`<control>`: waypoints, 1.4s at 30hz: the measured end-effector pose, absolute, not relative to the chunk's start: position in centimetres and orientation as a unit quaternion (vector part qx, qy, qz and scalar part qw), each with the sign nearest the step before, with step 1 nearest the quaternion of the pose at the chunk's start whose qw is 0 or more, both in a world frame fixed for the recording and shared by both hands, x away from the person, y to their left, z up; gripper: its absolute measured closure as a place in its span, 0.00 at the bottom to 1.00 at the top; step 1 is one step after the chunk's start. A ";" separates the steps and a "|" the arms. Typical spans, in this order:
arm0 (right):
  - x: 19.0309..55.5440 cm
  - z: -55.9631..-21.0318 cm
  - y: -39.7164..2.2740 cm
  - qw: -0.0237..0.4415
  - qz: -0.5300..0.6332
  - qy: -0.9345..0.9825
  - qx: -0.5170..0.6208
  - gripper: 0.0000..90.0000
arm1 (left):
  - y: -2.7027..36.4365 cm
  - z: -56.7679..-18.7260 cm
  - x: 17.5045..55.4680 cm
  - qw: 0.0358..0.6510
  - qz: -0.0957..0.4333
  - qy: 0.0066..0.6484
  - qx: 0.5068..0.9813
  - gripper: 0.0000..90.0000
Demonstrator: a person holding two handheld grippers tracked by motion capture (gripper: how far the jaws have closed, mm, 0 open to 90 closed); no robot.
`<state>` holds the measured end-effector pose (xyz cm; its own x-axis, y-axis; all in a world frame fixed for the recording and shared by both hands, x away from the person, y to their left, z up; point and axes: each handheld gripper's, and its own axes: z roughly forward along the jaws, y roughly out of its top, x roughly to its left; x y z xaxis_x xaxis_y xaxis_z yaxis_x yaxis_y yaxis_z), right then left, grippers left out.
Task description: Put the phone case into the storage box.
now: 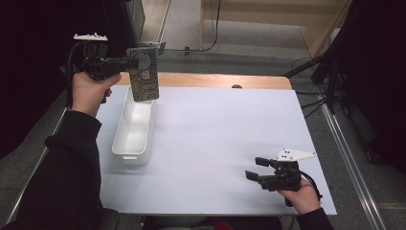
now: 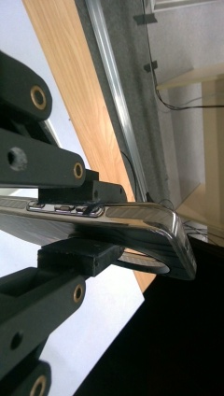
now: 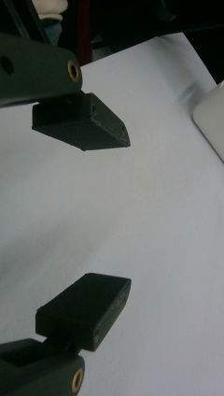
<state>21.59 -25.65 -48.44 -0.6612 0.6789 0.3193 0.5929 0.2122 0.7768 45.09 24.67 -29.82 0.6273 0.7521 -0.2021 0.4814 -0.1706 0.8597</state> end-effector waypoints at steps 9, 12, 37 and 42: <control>21.5 -48.6 -25.7 0.048 0.477 0.775 0.412 0.29 | 25.8 -30.3 46.1 0.501 0.141 0.413 0.747 0.82; 21.4 -48.6 -25.7 0.047 0.476 0.775 0.413 0.29 | 26.1 -30.5 46.5 0.504 0.142 0.414 0.745 0.82; 21.1 -48.6 -26.1 0.040 0.482 0.771 0.415 0.29 | 27.3 -32.6 48.1 0.499 0.156 0.418 0.743 0.82; 21.3 -48.6 -26.1 0.041 0.486 0.768 0.415 0.29 | 27.4 -33.0 48.5 0.495 0.155 0.422 0.743 0.82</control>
